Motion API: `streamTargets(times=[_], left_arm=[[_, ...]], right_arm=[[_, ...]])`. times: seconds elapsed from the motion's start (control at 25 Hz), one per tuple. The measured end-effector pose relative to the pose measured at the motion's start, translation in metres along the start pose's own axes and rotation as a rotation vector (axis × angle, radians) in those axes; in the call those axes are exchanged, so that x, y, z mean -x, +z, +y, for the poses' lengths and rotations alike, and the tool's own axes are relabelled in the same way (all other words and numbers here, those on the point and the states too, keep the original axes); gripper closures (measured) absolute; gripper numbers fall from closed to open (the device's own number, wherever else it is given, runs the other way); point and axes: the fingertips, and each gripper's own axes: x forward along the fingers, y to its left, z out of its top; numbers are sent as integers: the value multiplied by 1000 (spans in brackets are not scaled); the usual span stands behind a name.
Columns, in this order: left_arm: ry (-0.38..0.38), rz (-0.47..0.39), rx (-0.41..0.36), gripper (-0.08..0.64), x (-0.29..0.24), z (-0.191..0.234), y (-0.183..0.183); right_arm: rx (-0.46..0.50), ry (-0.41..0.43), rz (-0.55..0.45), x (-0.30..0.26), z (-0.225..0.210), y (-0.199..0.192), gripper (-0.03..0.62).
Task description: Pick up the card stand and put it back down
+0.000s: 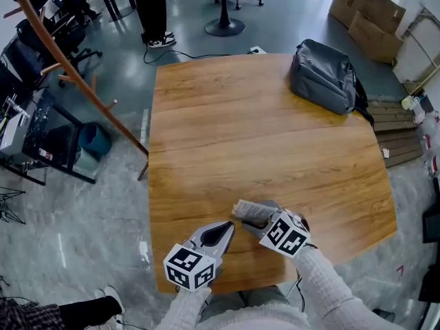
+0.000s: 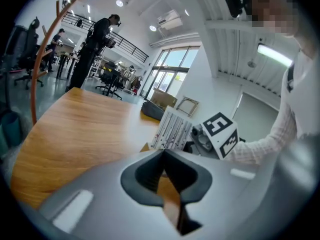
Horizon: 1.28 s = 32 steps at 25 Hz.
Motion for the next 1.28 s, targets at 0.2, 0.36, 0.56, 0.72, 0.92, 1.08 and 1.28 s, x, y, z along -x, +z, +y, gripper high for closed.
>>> streamTargets(times=[0.2, 0.36, 0.56, 0.72, 0.92, 1.08, 1.28], left_arm=[[10, 24, 24, 552, -3, 9, -17], [22, 32, 49, 552, -2, 13, -28], [32, 15, 68, 552, 5, 18, -34], [39, 5, 73, 552, 8, 20, -33], [36, 4, 68, 552, 8, 17, -31], [30, 12, 50, 552, 8, 12, -30], [28, 17, 25, 552, 13, 8, -26]], right_arm=[[-7, -7, 27, -19, -1, -18, 405], [7, -14, 46, -28, 1, -25, 405], [27, -11, 69, -38, 6, -30, 403], [14, -5, 54, -41, 6, -32, 402], [21, -3, 12, -41, 6, -31, 393], [-11, -22, -1, -39, 5, -33, 391], [-47, -31, -36, -31, 5, -31, 350]])
